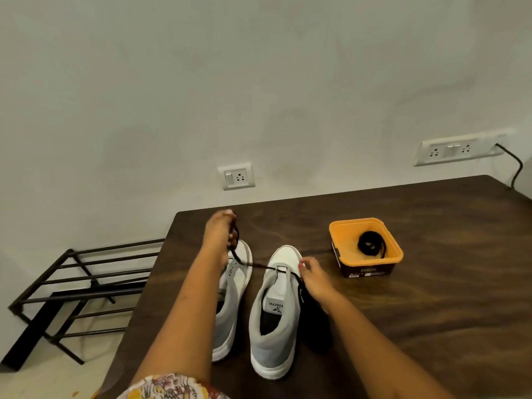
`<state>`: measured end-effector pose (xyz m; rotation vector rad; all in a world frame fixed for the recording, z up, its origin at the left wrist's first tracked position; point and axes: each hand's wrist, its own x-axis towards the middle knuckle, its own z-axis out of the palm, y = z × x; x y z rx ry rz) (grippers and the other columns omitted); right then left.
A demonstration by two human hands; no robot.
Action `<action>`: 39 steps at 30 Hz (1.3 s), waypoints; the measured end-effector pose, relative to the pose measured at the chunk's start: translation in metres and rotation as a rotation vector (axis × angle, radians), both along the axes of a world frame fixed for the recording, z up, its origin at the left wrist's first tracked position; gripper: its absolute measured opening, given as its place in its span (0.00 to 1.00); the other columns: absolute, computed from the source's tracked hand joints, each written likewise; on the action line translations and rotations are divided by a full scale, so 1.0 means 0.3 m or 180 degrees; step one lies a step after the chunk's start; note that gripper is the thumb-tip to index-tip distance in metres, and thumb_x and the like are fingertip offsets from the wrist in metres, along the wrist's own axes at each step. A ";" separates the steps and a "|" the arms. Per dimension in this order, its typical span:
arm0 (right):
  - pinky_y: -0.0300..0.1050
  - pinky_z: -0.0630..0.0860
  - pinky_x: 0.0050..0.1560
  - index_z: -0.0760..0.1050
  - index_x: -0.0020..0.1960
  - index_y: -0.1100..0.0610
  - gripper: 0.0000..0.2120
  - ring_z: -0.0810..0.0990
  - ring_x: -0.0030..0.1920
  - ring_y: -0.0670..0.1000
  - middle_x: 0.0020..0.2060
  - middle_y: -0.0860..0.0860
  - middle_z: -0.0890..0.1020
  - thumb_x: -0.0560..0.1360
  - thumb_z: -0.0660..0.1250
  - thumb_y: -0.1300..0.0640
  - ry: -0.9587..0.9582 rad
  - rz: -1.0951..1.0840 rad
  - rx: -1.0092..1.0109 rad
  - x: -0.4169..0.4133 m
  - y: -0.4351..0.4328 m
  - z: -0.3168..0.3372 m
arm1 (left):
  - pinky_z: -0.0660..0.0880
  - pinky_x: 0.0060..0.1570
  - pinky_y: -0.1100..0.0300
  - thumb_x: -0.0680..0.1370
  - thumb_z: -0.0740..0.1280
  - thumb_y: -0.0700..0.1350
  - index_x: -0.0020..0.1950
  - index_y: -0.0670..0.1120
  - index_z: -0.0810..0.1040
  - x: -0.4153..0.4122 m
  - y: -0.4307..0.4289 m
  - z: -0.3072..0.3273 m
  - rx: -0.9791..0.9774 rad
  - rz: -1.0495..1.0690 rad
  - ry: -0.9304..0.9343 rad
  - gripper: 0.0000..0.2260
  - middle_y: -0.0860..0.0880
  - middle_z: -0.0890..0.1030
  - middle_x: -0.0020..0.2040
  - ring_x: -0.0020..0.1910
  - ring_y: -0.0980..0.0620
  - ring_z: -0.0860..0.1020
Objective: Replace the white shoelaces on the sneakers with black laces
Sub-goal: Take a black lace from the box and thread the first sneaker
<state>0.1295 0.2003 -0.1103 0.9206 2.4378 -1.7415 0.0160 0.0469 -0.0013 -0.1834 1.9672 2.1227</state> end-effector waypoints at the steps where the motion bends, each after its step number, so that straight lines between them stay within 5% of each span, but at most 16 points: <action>1: 0.44 0.75 0.47 0.68 0.65 0.55 0.14 0.77 0.52 0.54 0.58 0.56 0.77 0.81 0.59 0.54 -0.0056 -0.0095 -0.0333 0.018 0.006 0.000 | 0.54 0.20 0.69 0.79 0.59 0.41 0.40 0.47 0.71 0.029 0.010 -0.032 -0.0361 -0.0294 -0.0044 0.08 0.52 0.63 0.25 0.18 0.58 0.58; 4: 0.35 0.65 0.22 0.70 0.57 0.53 0.09 0.73 0.28 0.45 0.37 0.51 0.78 0.78 0.65 0.54 -0.0455 0.0003 -0.1089 0.073 0.024 0.012 | 0.54 0.20 0.69 0.81 0.58 0.43 0.38 0.47 0.72 0.108 0.043 -0.107 -0.0883 -0.0877 -0.0042 0.11 0.51 0.64 0.26 0.18 0.57 0.58; 7: 0.33 0.60 0.23 0.73 0.47 0.55 0.03 0.64 0.21 0.41 0.28 0.48 0.72 0.79 0.63 0.58 -0.0471 0.0012 -0.1330 0.086 0.053 0.051 | 0.57 0.18 0.68 0.81 0.58 0.42 0.37 0.46 0.73 0.161 0.072 -0.133 -0.1200 -0.1249 0.0289 0.13 0.52 0.66 0.24 0.18 0.58 0.61; 14: 0.35 0.68 0.28 0.75 0.43 0.58 0.10 0.68 0.26 0.43 0.28 0.48 0.74 0.80 0.62 0.54 -0.0131 -0.0016 -0.0936 0.102 0.095 0.309 | 0.58 0.20 0.67 0.81 0.60 0.42 0.37 0.45 0.74 0.219 0.078 -0.031 -0.1058 -0.1353 0.0542 0.13 0.51 0.66 0.23 0.19 0.56 0.62; 21: 0.46 0.76 0.44 0.71 0.45 0.54 0.15 0.80 0.43 0.50 0.40 0.49 0.80 0.80 0.58 0.43 -0.0235 0.0302 -0.1128 0.186 0.033 0.404 | 0.74 0.43 0.52 0.79 0.62 0.41 0.39 0.46 0.77 0.286 0.040 -0.001 -0.1064 -0.1273 0.0695 0.10 0.47 0.77 0.38 0.33 0.49 0.74; 24: 0.50 0.79 0.48 0.72 0.43 0.54 0.21 0.81 0.48 0.54 0.43 0.51 0.82 0.75 0.60 0.35 -0.0145 0.0466 -0.1129 0.219 0.018 0.455 | 0.76 0.45 0.54 0.78 0.63 0.42 0.39 0.48 0.79 0.319 0.011 0.016 -0.1408 -0.1168 0.1019 0.09 0.48 0.80 0.40 0.38 0.48 0.77; 28: 0.51 0.80 0.48 0.72 0.45 0.55 0.19 0.84 0.45 0.53 0.42 0.52 0.83 0.75 0.62 0.39 0.0424 0.0681 -0.1220 0.268 0.017 0.579 | 0.77 0.39 0.57 0.79 0.63 0.45 0.43 0.47 0.79 0.343 -0.005 0.078 -0.1584 -0.1122 0.1307 0.08 0.46 0.80 0.38 0.36 0.47 0.78; 31: 0.41 0.77 0.36 0.69 0.35 0.54 0.21 0.81 0.35 0.49 0.37 0.50 0.81 0.75 0.60 0.39 0.0814 0.1096 -0.0962 0.319 0.006 0.685 | 0.70 0.29 0.64 0.79 0.63 0.44 0.42 0.48 0.79 0.357 -0.008 0.142 -0.1597 -0.1210 0.1549 0.08 0.48 0.76 0.32 0.29 0.50 0.74; 35: 0.36 0.69 0.31 0.72 0.36 0.54 0.15 0.73 0.28 0.45 0.31 0.48 0.76 0.69 0.67 0.43 0.1311 0.1476 -0.0421 0.383 -0.035 0.837 | 0.70 0.31 0.62 0.80 0.62 0.44 0.43 0.48 0.78 0.397 -0.011 0.268 -0.1803 -0.1535 0.2078 0.08 0.49 0.76 0.30 0.28 0.52 0.74; 39: 0.38 0.68 0.32 0.73 0.38 0.54 0.09 0.75 0.32 0.47 0.31 0.48 0.76 0.70 0.74 0.61 0.1643 0.1782 0.0258 0.402 -0.057 0.958 | 0.74 0.38 0.61 0.81 0.60 0.42 0.48 0.49 0.78 0.445 -0.041 0.467 -0.2106 -0.1476 0.2801 0.07 0.51 0.78 0.37 0.32 0.55 0.77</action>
